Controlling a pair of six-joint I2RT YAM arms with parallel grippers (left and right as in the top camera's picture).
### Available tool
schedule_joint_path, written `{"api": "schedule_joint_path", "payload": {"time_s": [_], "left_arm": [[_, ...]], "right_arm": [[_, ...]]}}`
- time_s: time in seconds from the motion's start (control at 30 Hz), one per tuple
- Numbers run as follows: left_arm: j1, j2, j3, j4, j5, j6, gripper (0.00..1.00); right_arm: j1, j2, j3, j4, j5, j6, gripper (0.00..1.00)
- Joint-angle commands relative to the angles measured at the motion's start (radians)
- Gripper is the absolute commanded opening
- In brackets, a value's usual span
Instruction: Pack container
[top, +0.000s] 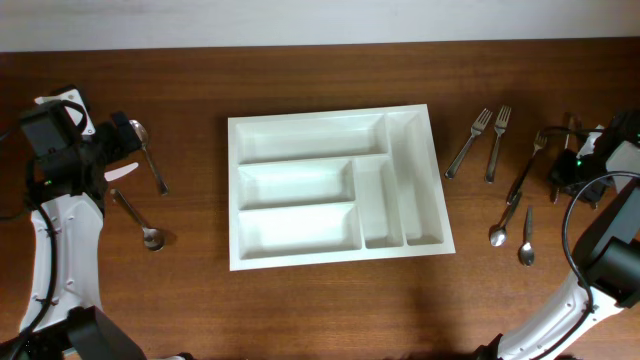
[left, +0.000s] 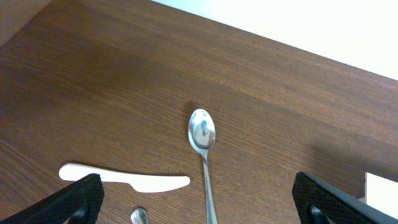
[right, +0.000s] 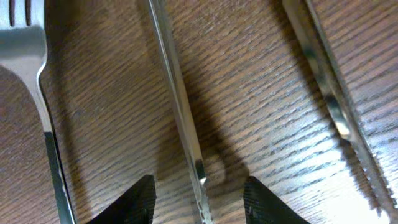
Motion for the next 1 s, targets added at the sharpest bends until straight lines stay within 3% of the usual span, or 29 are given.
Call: {"api": "schedule_joint_path", "payload": {"time_s": [0.0,0.17,0.33,0.63,0.97], "left_arm": [[0.006,0.006,0.019,0.002,-0.011,0.001,0.99],[0.006,0.006,0.019,0.002,-0.011,0.001,0.99],[0.006,0.006,0.019,0.002,-0.011,0.001,0.99],[0.006,0.006,0.019,0.002,-0.011,0.001,0.99],[0.006,0.006,0.019,0.002,-0.011,0.001,0.99]], "right_arm": [[0.003,0.006,0.019,0.002,-0.005,0.002,0.43],[0.003,0.006,0.018,-0.014,-0.004,0.002,0.20],[0.003,0.006,0.018,-0.035,-0.004,0.002,0.04],[0.003,0.001,0.062,-0.138,-0.002,0.002,0.04],[0.044,-0.072,0.351,-0.421,-0.095,0.000,0.04]]}}
